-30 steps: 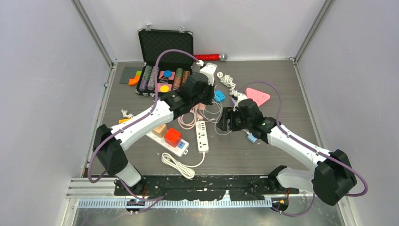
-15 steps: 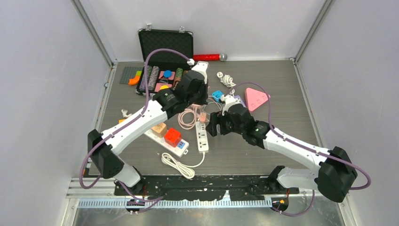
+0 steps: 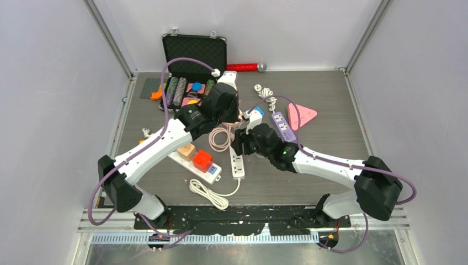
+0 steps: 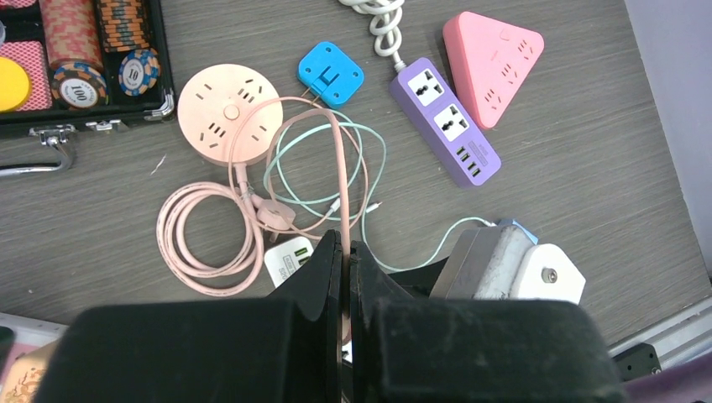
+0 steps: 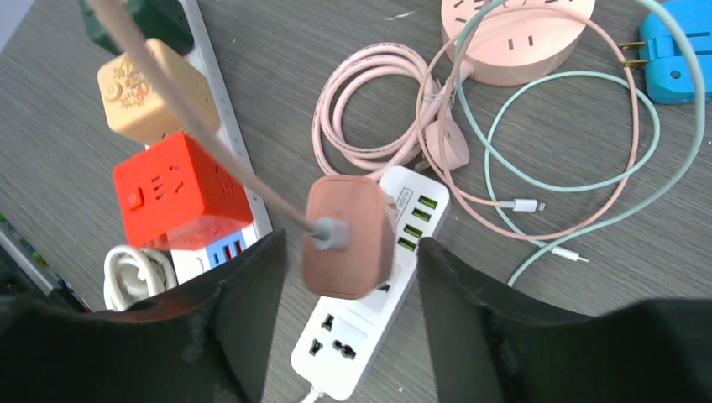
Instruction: Insert the plug
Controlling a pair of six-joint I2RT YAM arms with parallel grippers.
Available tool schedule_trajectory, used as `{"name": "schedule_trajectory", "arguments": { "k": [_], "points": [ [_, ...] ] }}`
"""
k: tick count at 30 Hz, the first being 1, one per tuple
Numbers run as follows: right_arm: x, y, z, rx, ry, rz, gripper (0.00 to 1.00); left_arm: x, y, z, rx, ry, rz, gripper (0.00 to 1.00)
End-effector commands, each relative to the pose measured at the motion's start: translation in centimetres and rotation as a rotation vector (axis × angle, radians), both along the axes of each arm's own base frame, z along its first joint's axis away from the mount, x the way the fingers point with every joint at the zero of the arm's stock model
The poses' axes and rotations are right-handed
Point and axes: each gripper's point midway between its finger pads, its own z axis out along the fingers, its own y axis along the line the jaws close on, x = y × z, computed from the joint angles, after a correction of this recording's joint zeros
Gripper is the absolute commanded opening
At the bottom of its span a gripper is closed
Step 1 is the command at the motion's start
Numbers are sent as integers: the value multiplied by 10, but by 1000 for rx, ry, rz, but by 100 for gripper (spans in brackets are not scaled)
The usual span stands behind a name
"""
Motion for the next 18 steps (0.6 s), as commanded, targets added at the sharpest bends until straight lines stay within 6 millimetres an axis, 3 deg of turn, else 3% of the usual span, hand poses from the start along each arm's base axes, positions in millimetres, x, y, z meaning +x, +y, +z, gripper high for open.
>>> {"name": "schedule_trajectory", "arguments": {
  "k": [1, 4, 15, 18],
  "points": [
    [26, 15, 42, 86, -118, -66, 58, -1, 4, 37, -87, -53, 33, 0],
    [28, 18, 34, 68, -104, -67, 45, -2, 4, 39, -91, -56, 30, 0],
    [38, 22, 29, 37, -125, -93, 35, -5, 7, 40, -85, -57, 31, 0],
    [38, 21, 29, 39, -126, -96, 37, -6, 9, 40, -82, -57, 35, 0]
  ]
}}
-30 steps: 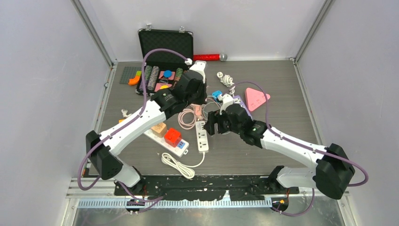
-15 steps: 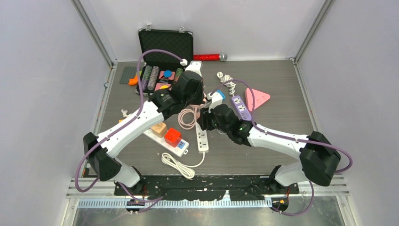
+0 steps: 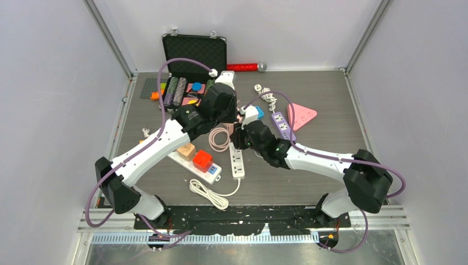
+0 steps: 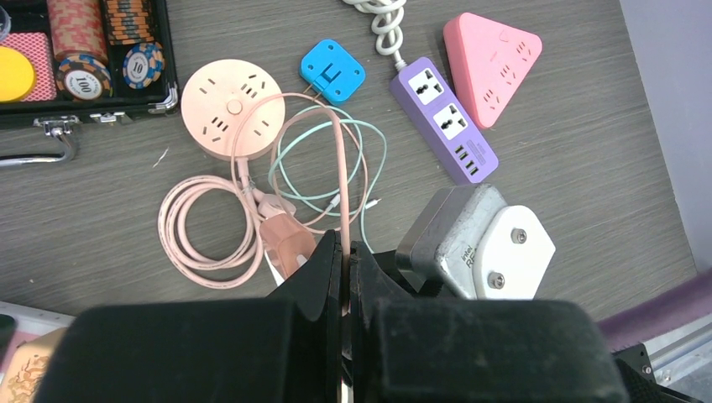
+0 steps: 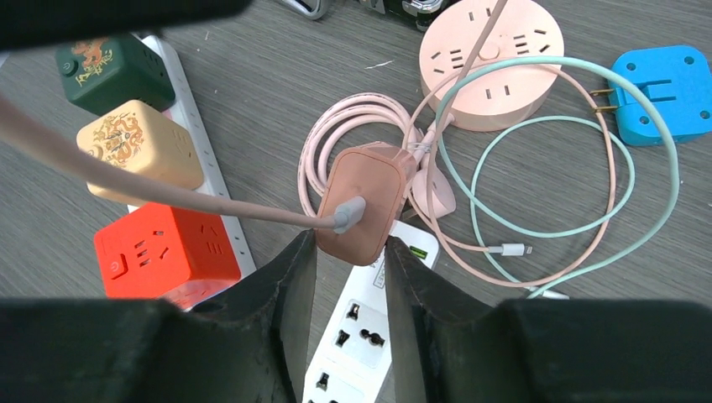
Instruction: Insert the plug
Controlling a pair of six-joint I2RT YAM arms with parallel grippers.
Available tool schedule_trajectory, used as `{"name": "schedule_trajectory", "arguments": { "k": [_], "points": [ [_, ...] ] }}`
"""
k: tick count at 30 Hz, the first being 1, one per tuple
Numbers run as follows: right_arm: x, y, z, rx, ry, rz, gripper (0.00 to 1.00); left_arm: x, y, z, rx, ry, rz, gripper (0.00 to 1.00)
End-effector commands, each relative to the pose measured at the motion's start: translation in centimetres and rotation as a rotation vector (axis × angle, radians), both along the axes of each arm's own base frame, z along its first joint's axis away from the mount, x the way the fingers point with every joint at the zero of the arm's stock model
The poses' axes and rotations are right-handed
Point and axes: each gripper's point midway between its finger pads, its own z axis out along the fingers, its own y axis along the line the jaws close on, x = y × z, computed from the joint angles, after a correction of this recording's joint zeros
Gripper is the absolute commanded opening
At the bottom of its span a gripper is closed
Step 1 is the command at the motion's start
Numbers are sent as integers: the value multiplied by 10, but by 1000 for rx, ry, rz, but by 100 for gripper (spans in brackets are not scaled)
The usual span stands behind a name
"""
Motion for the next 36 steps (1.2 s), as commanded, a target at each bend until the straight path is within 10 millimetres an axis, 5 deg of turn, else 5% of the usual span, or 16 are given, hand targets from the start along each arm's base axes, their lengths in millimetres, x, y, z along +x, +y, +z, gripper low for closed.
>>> {"name": "schedule_trajectory", "arguments": {
  "k": [1, 3, 6, 14, 18, 23, 28, 36],
  "points": [
    [10, 6, 24, 37, -64, -25, 46, -1, 5, 35, -64, -66, 24, 0],
    [10, 6, 24, 38, -61, -29, 59, -1, 6, 36, -66, -69, 27, 0],
    [10, 7, 23, 35, -61, -30, 61, -2, 8, 33, -64, -67, 33, 0],
    [8, 4, 19, 13, -42, -36, 11, -1, 11, 27, -48, -66, 40, 0],
    [6, 1, 13, -1, -26, -48, 6, -2, 15, 19, -22, -64, 45, 0],
    [4, -6, -7, 5, 34, -110, 5, -5, 26, -9, 17, -56, 63, 21],
    [1, -6, -27, 15, 92, -160, 6, -11, 35, -42, 62, -23, 65, 32],
    [-5, 0, -45, -14, 129, -154, 6, -26, 51, -60, 67, -1, 75, 47]
  ]
}}
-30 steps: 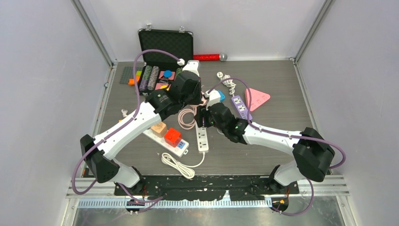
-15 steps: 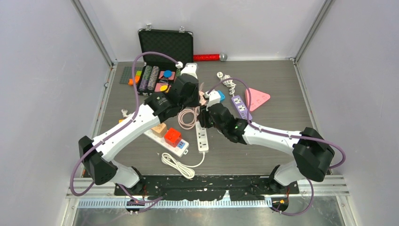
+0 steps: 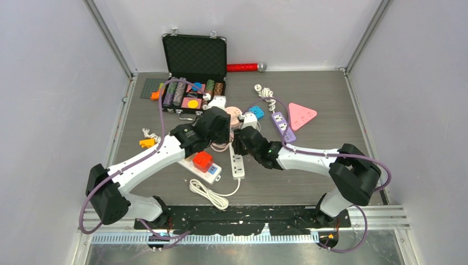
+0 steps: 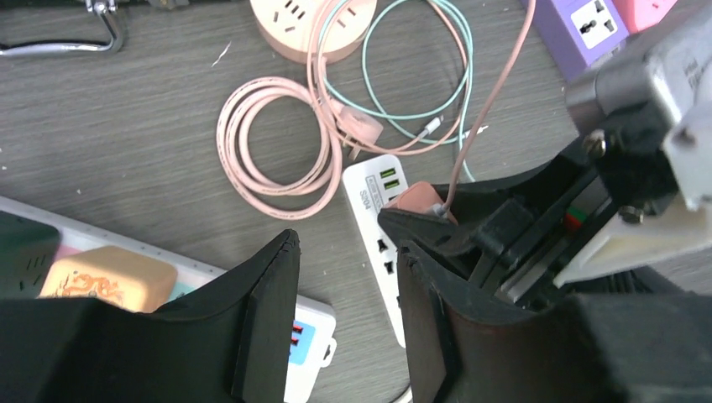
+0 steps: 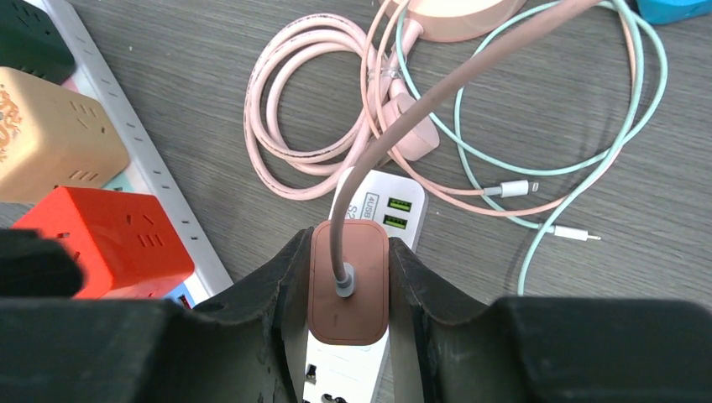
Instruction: Insert the plug
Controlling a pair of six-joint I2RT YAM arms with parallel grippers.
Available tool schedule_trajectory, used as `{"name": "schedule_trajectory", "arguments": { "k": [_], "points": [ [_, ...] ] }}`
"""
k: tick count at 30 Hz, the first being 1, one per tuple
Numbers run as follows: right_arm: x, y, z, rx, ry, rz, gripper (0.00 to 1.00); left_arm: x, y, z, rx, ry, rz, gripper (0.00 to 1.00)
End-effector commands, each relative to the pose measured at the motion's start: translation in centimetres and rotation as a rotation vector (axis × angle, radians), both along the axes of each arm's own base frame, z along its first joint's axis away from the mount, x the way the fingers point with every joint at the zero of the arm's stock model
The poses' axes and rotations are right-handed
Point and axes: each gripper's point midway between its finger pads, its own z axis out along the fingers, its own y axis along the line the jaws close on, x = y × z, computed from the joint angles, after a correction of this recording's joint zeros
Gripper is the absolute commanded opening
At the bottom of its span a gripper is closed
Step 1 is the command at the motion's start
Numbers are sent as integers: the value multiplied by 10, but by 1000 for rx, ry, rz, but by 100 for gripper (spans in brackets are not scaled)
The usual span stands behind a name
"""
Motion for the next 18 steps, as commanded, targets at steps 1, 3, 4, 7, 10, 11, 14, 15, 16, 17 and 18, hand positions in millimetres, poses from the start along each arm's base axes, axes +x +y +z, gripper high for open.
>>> {"name": "schedule_trajectory", "arguments": {
  "k": [1, 3, 4, 7, 10, 11, 14, 15, 16, 17, 18],
  "points": [
    [0, 7, 4, 38, -7, -25, 5, -1, 7, 27, -82, -88, 23, 48],
    [-6, 8, 2, 31, 3, -20, 5, -6, 12, 25, -88, -89, 26, 49],
    [-8, 7, 0, 22, 12, -20, 5, -9, 14, 22, -87, -86, 27, 49],
    [-15, 8, -5, 20, 30, -14, 5, -15, 21, 20, -93, -88, 31, 51],
    [-18, 10, -11, 17, 43, -11, 5, -19, 26, 17, -95, -87, 33, 52],
    [-18, 10, -14, 10, 47, -15, 6, -20, 28, 17, -95, -87, 34, 52],
    [-18, 10, -19, 0, 58, -30, 6, -22, 31, 16, -91, -88, 38, 53],
    [-17, 10, -21, -2, 57, -35, 5, -23, 32, 16, -86, -87, 38, 54],
    [-17, 11, -21, -4, 56, -36, 5, -23, 33, 16, -85, -87, 38, 54],
    [-16, 11, -22, -10, 54, -39, 5, -24, 34, 15, -82, -86, 38, 55],
    [-17, 12, -23, -13, 57, -38, 5, -24, 34, 15, -78, -85, 37, 55]
  ]
}}
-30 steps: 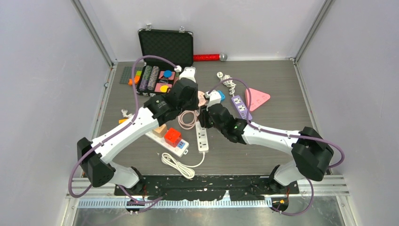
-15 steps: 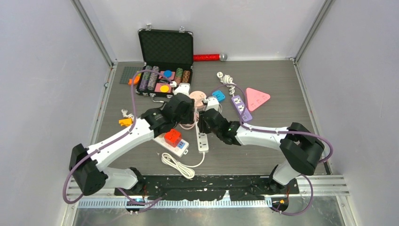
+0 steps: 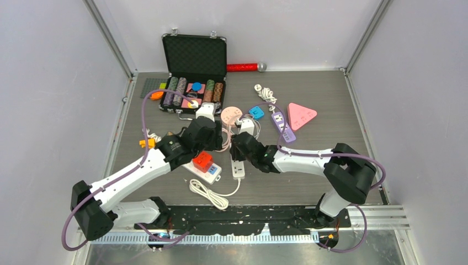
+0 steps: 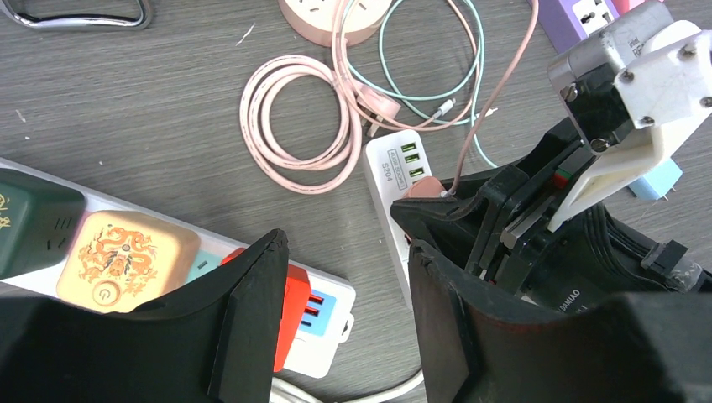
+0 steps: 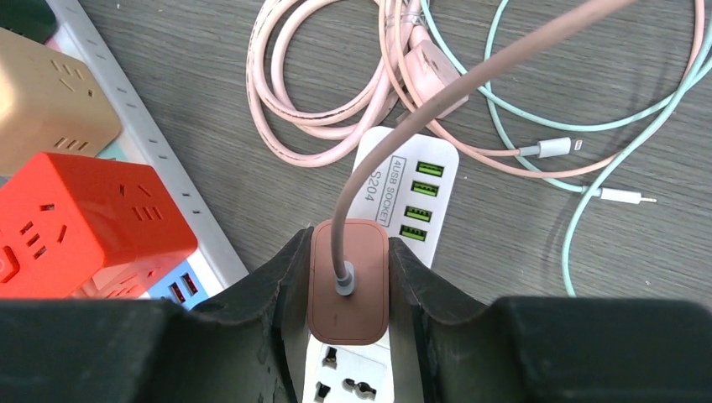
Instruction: Insert the plug
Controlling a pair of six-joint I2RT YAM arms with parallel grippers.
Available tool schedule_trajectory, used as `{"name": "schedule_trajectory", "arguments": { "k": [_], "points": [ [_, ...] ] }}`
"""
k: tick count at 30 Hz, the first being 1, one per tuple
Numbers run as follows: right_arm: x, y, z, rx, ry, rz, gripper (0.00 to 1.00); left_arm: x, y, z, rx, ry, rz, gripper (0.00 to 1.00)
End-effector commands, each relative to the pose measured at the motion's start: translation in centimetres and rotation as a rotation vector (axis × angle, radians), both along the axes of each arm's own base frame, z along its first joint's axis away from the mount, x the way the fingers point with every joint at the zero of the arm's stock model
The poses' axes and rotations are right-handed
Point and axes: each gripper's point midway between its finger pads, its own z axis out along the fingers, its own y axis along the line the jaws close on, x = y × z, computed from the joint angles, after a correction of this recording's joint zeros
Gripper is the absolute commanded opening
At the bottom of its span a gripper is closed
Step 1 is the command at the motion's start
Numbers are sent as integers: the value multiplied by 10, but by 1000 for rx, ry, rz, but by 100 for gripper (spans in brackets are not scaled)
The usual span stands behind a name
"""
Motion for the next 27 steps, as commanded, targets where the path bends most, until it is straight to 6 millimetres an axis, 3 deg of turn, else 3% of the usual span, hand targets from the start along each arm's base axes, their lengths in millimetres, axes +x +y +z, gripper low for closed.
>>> {"name": "schedule_trajectory", "arguments": {
  "k": [1, 13, 27],
  "points": [
    [4, 2, -1, -5, -9, -41, 5, 3, 3, 13, -31, -42, 26, 55],
    [-19, -18, -31, -133, 55, -128, 5, 5, 10, 12, -9, -45, 64, 59],
    [-21, -28, -46, -218, 20, -220, 5, 6, 20, 19, 23, -66, 91, 63]
  ]
}}
